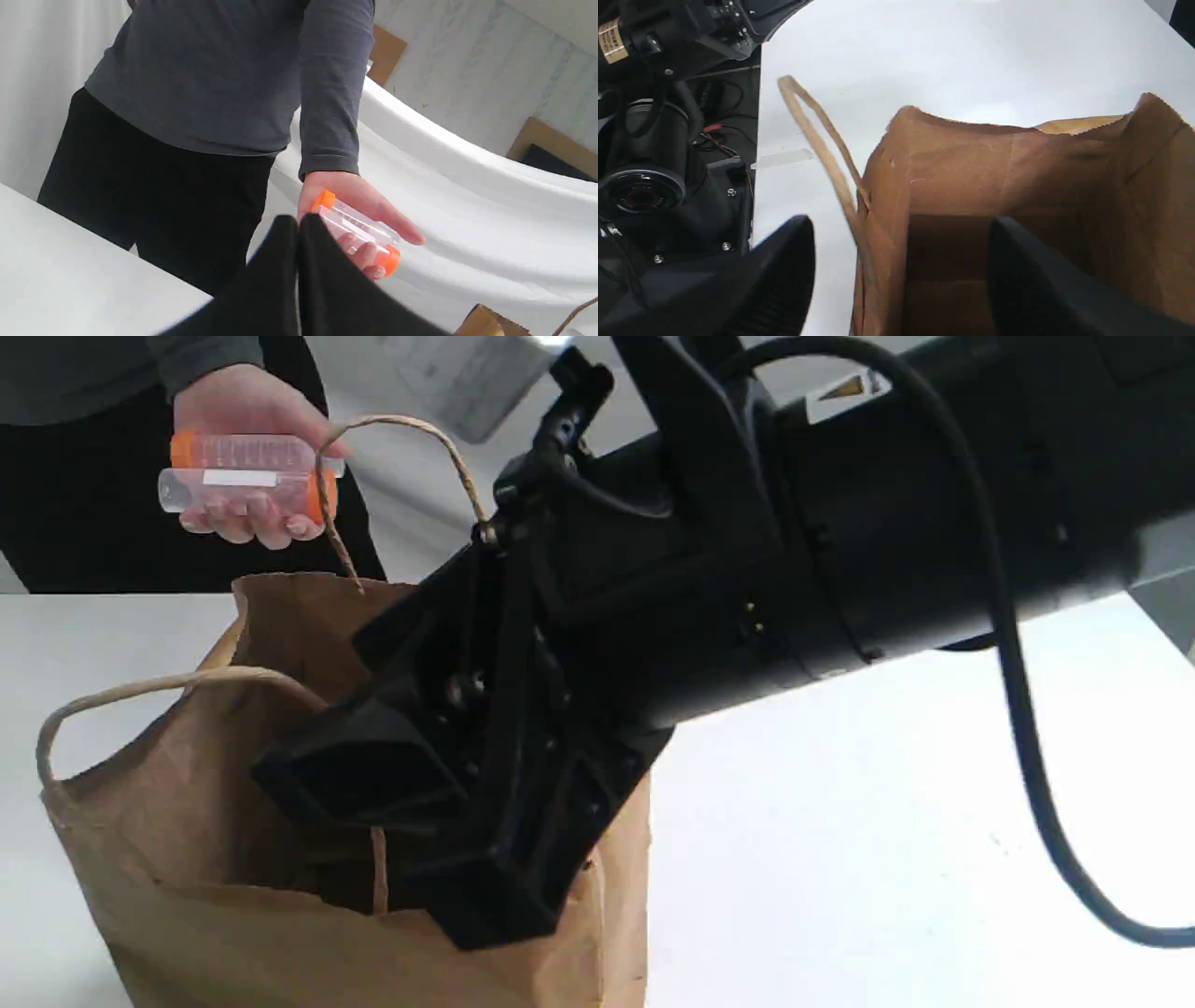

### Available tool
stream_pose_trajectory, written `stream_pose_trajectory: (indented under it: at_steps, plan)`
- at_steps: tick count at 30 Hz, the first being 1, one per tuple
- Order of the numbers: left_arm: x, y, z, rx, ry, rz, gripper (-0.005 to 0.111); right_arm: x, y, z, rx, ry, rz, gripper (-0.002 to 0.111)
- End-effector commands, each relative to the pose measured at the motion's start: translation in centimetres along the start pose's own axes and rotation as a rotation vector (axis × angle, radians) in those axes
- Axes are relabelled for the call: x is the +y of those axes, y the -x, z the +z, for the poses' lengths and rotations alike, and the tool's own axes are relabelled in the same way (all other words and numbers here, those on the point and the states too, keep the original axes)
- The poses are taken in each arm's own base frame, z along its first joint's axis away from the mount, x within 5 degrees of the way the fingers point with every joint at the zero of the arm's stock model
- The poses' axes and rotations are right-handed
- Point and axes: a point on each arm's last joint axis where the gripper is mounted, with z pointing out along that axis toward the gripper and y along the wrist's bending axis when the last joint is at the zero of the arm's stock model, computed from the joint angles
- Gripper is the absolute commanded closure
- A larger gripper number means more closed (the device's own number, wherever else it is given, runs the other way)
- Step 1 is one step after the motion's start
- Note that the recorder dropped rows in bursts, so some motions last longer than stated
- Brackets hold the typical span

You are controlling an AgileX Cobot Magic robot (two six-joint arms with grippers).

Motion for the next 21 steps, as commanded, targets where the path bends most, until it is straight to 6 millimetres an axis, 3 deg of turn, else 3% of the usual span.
stream_pose_trajectory:
  at_steps: [1, 16, 21]
  plan:
    - [0.0, -0.1, 0.0, -0.005, -0.001, 0.008, 0.107, 0.1, 0.4, -0.1, -0.019, -0.002, -0.005, 0.055]
    - [0.0, -0.1, 0.0, -0.005, -0.001, 0.008, 0.107, 0.5, 0.6, 0.0, -0.034, 0.023, 0.016, 0.061]
    - [0.0, -0.1, 0.0, -0.005, -0.001, 0.008, 0.107, 0.5, -0.2, 1.0, 0.016, 0.078, 0.041, 0.082]
